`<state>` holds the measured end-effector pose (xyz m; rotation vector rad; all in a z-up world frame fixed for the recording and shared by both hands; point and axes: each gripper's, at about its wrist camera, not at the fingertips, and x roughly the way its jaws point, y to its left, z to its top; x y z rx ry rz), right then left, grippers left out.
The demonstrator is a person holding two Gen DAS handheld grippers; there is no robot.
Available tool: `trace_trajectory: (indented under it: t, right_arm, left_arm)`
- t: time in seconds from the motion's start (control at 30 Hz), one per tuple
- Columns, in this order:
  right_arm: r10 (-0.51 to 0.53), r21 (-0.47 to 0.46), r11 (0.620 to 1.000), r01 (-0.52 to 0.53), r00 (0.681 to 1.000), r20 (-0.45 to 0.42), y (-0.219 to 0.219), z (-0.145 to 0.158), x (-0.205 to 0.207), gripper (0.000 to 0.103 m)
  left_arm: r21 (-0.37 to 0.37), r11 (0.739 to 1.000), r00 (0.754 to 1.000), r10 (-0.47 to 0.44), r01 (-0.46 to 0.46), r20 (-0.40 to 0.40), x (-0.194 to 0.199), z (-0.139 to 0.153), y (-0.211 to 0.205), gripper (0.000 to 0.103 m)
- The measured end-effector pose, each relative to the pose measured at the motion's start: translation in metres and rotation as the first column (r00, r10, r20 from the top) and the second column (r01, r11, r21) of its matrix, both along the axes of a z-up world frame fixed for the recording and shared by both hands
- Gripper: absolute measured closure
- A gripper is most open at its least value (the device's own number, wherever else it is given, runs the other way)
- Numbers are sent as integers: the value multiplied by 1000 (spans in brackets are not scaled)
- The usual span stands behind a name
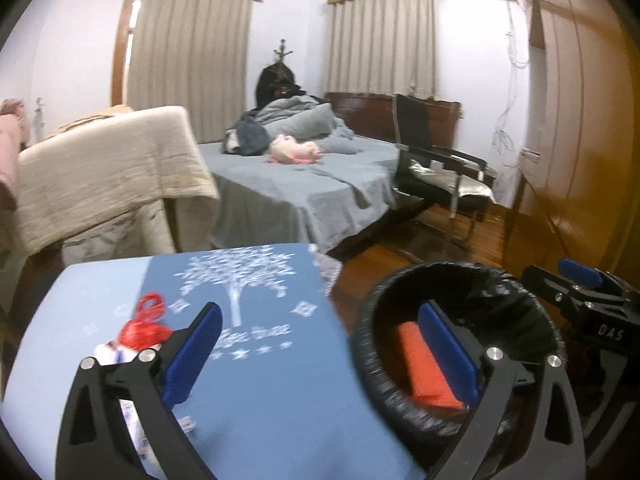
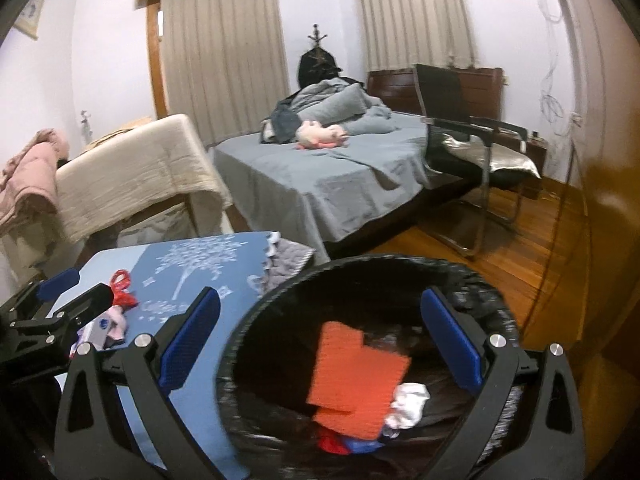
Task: Collect trash
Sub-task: 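Grasp the white alcohol pads box with the left tool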
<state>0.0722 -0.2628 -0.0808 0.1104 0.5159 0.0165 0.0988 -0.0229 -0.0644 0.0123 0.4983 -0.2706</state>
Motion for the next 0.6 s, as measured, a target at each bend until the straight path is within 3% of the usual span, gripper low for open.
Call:
trace_trajectory:
  t: [0.37,0.6]
  right_arm:
    - [118,-1,993,-118,993,-8,80,-4,8,5]
    - [224,-15,974,-225,974,-38,139,-14,12,5]
  left_arm:
    - [41,987,988,157,-156,-7,-22,-14,86,6]
    - [62,964,964,262,-259,-45,-21,-35,139,7]
